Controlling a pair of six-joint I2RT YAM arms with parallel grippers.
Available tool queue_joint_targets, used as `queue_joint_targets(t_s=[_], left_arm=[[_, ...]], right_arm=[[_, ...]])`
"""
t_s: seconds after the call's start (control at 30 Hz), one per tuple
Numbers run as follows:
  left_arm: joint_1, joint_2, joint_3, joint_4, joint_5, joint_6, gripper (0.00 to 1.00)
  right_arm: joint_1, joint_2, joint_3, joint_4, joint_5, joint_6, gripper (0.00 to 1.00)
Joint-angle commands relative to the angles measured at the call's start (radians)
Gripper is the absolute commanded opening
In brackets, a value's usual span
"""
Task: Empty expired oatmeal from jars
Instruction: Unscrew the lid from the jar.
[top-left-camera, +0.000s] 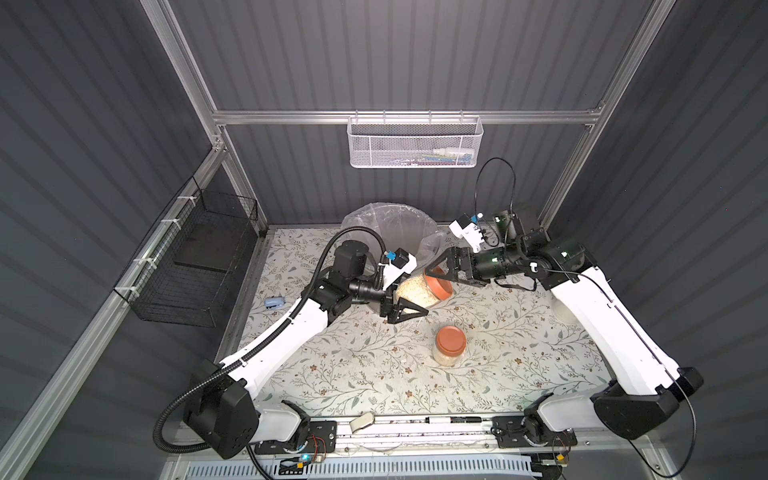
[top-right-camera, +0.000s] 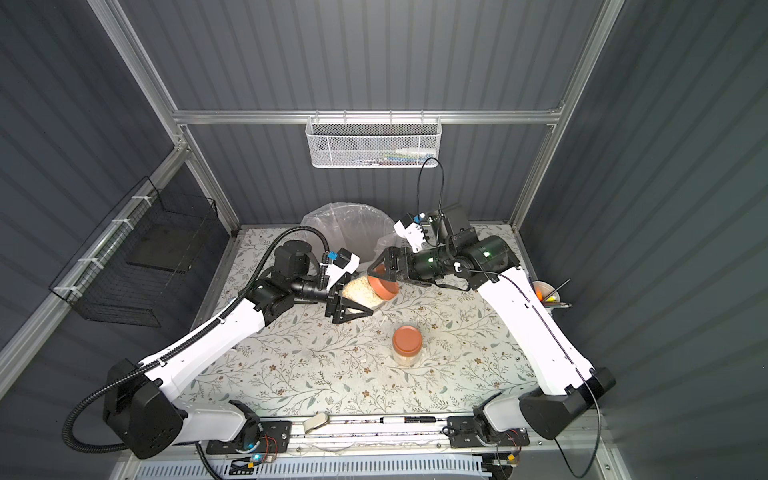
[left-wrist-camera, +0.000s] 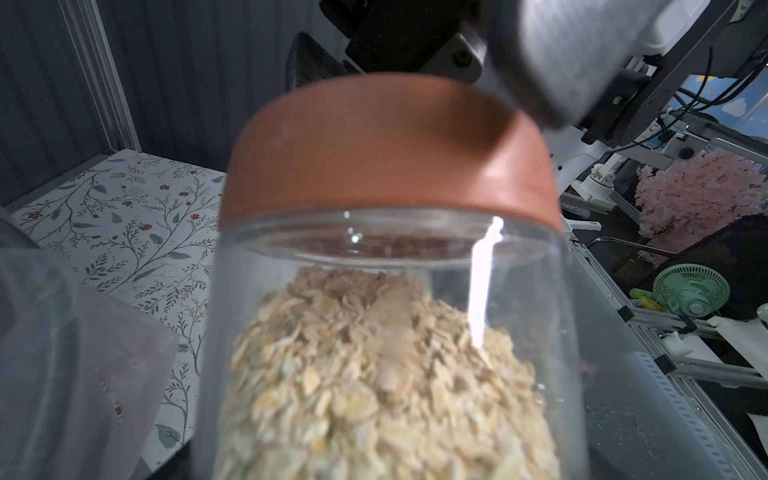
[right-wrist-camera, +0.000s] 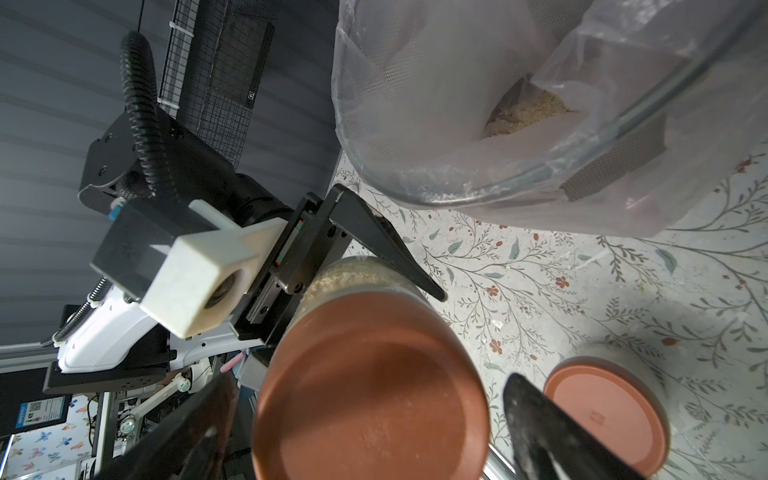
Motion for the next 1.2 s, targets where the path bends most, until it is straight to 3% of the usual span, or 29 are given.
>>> queue_joint_targets(t_s=[0.0, 0.2, 0.43, 0.5, 0.7, 0.83, 0.93, 1.17], left_arm=[[0.004, -0.017, 0.054, 0.052, 0.025, 0.021, 0.0], [0.004, -0.025, 0.054, 0.052, 0.022, 0.02, 0.0], [0.004, -0.025, 0.051, 0.049, 0.016, 0.02, 0.0], [0.004, -0.025, 0.048, 0.055, 0.02, 0.017, 0.0], [0.005, -0.031, 0.041, 0.079, 0.034, 0.002, 0.0], [0.006, -0.034, 0.047, 0.093, 0.057, -0.015, 0.0], [0.005, -0.036, 0.048, 0.104, 0.063, -0.035, 0.0], [0.005, -0.034, 0.054, 0.123, 0.084, -0.059, 0.0]], right_arm=[[0.009, 0.02, 0.0, -0.016, 0.004, -0.004, 0.99], [0.012, 0.018, -0.044, 0.012, -0.008, 0.008, 0.97], [0.012, 0.008, -0.013, -0.027, 0.011, -0.016, 0.72], [0.013, 0.006, -0.007, -0.049, 0.015, -0.044, 0.69], [0.013, -0.035, -0.059, -0.069, -0.028, -0.29, 0.69], [0.016, -0.094, -0.148, -0.024, -0.064, -0.486, 0.75], [0.015, -0.141, -0.197, 0.069, -0.059, -0.543, 0.73], [0.013, -0.091, -0.032, -0.023, -0.102, -0.768, 0.7]])
